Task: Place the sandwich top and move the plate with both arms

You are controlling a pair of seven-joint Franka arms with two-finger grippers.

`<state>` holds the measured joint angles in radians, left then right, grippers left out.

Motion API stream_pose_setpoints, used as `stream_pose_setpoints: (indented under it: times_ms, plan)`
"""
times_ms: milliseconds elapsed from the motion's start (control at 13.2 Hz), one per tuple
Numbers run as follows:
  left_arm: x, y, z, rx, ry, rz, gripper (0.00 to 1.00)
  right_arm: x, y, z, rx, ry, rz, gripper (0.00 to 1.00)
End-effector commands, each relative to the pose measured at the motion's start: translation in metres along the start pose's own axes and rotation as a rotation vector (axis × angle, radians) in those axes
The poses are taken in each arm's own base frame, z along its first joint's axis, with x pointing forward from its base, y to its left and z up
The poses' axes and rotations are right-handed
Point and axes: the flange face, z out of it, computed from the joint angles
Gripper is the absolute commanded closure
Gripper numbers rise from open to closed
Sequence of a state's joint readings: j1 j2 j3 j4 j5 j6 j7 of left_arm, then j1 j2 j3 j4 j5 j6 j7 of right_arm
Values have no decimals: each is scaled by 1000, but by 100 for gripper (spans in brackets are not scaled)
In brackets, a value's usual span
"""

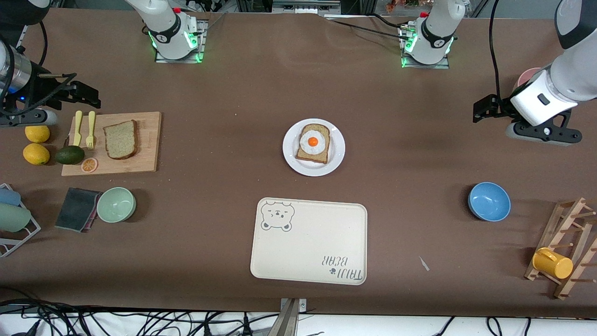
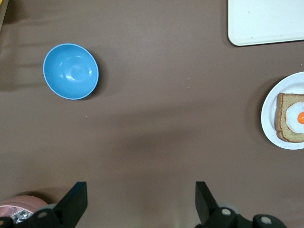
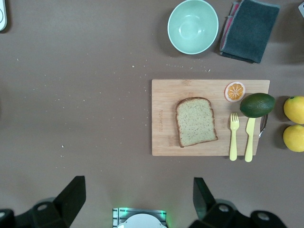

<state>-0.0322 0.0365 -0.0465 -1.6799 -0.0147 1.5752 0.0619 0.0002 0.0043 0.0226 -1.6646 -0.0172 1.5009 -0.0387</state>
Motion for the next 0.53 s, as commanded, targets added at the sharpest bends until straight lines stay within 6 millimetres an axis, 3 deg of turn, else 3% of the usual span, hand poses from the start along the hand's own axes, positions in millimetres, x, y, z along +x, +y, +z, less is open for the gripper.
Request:
stream_pose_setpoints:
  times_ms: [0,453]
  plan:
    - [3,-1,-7,-13,13,-7,0,-4,2,-10,1,10,16,0]
    - [7,-4,-11,-12,23,-11,0,-1,3,-7,-12,8,15,0]
